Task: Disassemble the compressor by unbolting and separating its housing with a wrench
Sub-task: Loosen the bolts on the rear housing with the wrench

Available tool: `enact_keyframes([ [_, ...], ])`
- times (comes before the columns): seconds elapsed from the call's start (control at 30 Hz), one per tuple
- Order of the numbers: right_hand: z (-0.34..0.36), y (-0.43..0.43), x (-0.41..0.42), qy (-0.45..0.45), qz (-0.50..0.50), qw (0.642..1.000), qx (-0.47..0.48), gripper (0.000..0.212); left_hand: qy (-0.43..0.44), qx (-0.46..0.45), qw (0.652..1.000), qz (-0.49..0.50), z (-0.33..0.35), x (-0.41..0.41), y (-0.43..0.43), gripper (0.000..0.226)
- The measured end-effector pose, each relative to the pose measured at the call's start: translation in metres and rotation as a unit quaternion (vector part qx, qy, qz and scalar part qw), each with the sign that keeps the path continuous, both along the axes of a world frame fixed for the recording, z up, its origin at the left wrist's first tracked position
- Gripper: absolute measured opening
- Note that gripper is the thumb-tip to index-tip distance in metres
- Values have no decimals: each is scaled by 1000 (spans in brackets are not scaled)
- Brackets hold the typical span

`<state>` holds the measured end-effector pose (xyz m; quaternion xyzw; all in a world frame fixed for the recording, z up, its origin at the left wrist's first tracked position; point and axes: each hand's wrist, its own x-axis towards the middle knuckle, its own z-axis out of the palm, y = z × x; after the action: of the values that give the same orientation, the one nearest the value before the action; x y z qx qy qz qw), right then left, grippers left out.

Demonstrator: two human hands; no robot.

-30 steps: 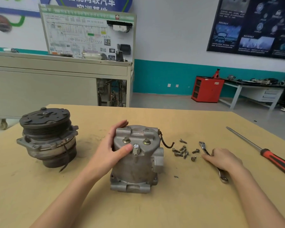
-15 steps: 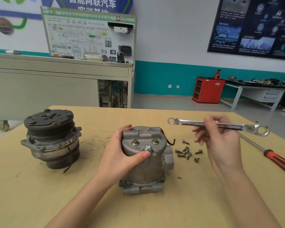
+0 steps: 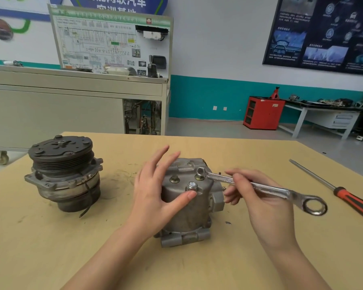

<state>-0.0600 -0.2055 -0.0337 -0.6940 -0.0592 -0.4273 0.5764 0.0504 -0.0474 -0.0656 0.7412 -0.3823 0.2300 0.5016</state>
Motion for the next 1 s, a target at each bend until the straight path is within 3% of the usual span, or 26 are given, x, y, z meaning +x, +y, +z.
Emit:
enact_keyframes([
  [0.13, 3, -2, 2, 7, 51, 983, 174, 19, -65, 31, 997, -11, -1, 2, 0, 49],
  [0.23, 5, -8, 2, 25, 74, 980, 185, 18, -39, 64, 996, -57, 4, 10, 8, 55],
  [0.3, 7, -7, 3, 17, 46, 988, 146, 21, -19, 75, 995, -60, 6, 13, 13, 65],
  [0.43, 9, -6, 8, -49, -60, 997, 1, 16, -10, 101, 994, 33, 9, -4, 0, 76],
  [0.53, 9, -9, 16, -107, -168, 968, -152, 12, -37, 110, 985, 129, 10, -21, -25, 73],
  [0.63, 10, -11, 24, -142, -247, 918, -275, 23, -66, 111, 975, 182, 12, -27, -40, 71],
  [0.73, 12, -11, 27, -142, -266, 891, -338, 25, -56, 79, 989, 111, 11, -12, -27, 78],
  [0.87, 16, -10, 32, -149, -260, 880, -368, 29, 61, 64, 996, -28, 8, 7, -7, 78],
  [1.0, 18, 3, 36, -138, -282, 849, -426, 31, 94, 52, 993, -52, 2, 8, -10, 73],
])
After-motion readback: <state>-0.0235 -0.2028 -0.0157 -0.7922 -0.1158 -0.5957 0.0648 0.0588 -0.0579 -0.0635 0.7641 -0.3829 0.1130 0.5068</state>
